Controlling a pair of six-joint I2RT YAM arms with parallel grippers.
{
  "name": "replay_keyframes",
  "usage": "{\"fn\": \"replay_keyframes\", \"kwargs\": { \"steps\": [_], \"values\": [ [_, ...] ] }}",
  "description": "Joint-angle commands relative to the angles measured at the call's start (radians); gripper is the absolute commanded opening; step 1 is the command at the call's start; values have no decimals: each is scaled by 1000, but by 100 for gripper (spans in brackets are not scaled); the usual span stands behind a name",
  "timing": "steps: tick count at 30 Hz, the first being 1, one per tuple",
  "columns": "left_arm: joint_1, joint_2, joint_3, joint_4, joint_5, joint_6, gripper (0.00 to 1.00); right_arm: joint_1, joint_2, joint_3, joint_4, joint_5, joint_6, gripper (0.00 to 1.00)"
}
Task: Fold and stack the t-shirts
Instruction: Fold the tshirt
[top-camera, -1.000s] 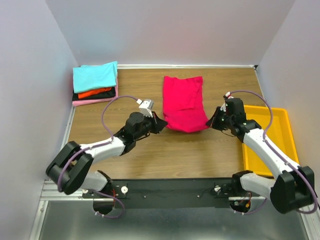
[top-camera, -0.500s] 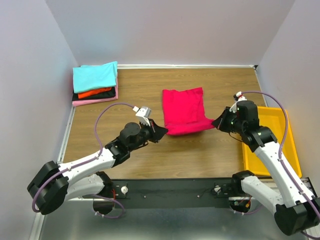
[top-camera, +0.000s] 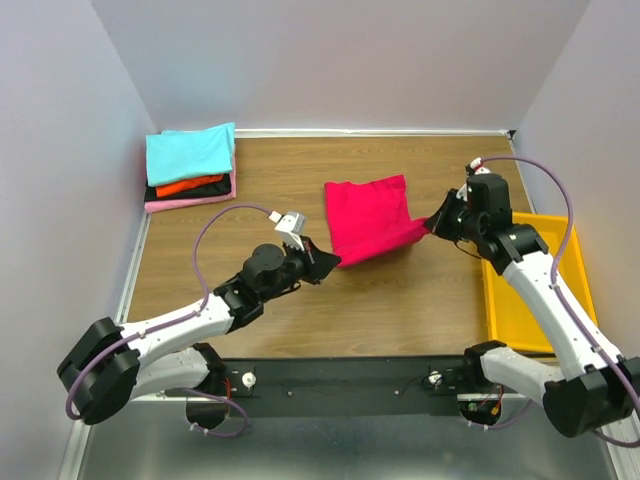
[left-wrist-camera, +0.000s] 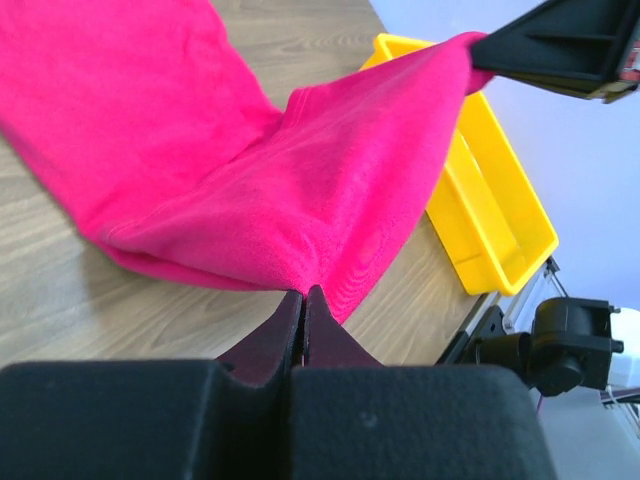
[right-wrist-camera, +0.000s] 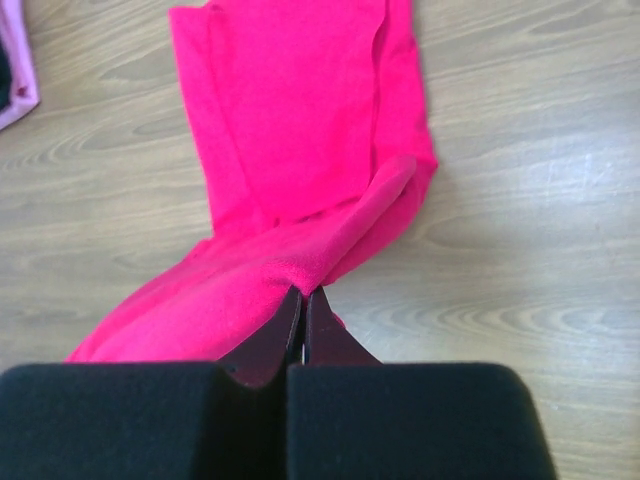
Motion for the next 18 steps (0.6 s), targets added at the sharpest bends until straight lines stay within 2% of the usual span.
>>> {"fn": "replay_keyframes", "kwargs": {
  "steps": [1, 10, 14, 18],
  "values": [
    [-3, 44, 53, 21, -37, 47, 0, -1, 74, 49, 52, 91, -10, 1],
    [42, 146, 139, 21, -31, 91, 0, 0, 238, 170, 87, 137, -25, 1],
    [100, 196, 157, 39, -8, 111, 0, -1, 321, 225, 98, 154, -39, 1],
    [183, 299, 191, 64, 108, 140, 0, -1, 411, 290, 99, 168, -48, 1]
  ]
}}
